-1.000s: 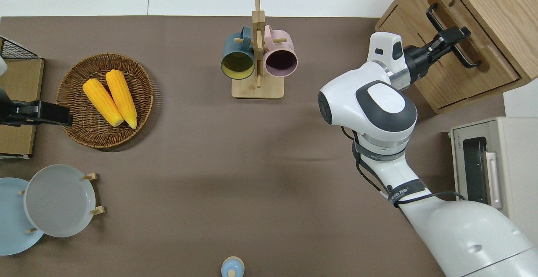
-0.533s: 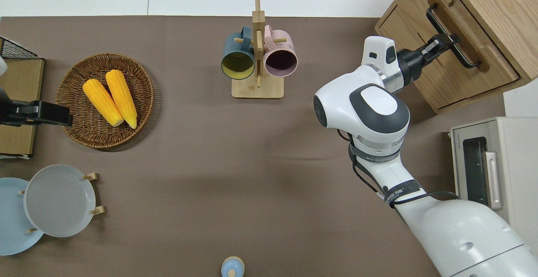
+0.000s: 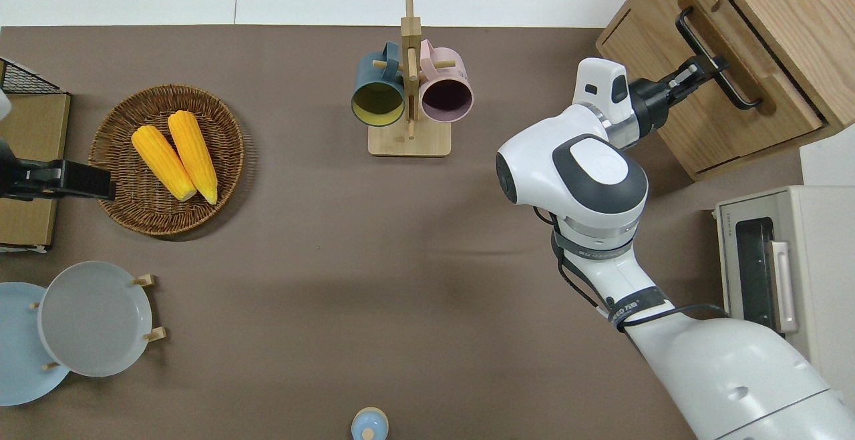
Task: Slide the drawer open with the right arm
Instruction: 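Pull the handle with the right gripper toward the robot, sliding the drawer out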
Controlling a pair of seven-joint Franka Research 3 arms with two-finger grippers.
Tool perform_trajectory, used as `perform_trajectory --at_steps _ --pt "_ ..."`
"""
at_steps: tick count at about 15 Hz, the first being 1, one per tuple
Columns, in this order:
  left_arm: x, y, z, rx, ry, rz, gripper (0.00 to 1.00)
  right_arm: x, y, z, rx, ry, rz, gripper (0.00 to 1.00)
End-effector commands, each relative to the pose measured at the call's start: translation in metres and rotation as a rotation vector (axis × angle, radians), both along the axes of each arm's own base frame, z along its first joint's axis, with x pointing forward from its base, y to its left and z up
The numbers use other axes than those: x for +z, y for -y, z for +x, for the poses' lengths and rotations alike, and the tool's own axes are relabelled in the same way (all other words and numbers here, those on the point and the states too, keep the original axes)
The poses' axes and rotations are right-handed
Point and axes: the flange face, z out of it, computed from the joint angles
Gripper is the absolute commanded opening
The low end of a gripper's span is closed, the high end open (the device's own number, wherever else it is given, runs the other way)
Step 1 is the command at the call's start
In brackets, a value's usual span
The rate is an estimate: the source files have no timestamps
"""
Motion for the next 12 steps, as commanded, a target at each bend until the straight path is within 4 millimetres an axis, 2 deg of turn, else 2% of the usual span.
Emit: perform_trajectory --at_steps 1,5,12 --pt "0.003 0.000 0.004 -0.007 0.009 0.018 1.00 -0.010 -0.030 -0.015 -0.001 -0.013 -0.050 0.000" --pt "0.003 0.000 0.004 -0.007 0.009 0.017 1.00 -0.011 -0.073 -0.036 -0.019 -0.011 -0.059 0.000" --pt "0.003 0.000 0.004 -0.007 0.009 0.018 1.00 -0.007 -0.126 -0.064 -0.019 -0.017 -0.057 0.000"
